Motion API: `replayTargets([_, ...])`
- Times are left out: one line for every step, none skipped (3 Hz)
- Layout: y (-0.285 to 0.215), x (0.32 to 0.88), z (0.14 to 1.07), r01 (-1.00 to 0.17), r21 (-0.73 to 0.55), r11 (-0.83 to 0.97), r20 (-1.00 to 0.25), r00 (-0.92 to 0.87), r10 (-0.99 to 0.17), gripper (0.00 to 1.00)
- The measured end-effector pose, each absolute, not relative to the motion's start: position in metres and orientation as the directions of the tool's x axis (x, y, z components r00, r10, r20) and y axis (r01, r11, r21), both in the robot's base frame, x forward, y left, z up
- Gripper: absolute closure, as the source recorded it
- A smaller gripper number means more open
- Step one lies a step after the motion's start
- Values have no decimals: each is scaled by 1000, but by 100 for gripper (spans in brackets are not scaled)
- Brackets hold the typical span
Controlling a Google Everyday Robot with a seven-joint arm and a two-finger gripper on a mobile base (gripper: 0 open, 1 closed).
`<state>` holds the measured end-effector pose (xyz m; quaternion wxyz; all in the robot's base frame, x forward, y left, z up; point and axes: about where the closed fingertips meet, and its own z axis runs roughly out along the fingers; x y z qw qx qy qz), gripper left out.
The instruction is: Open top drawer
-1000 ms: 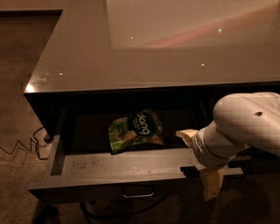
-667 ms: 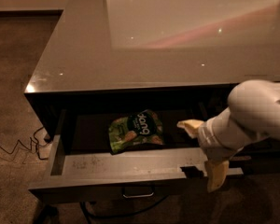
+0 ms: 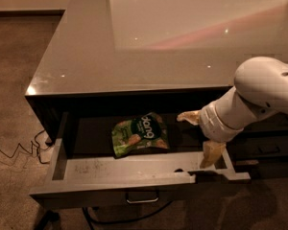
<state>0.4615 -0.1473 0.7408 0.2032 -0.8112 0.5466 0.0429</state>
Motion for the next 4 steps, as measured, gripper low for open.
replayTargets([-141,479,722,-916,-240,-322,-313,387,-868,42])
replayTargets([-134,489,687,-929,-165,-330,-314,367,-876,65])
replayTargets([-132,492,652,-942,-83,-326,-305,335,-892,88])
replayTargets([-140,485,620,-951,-2,-310,-282,298,-912,100])
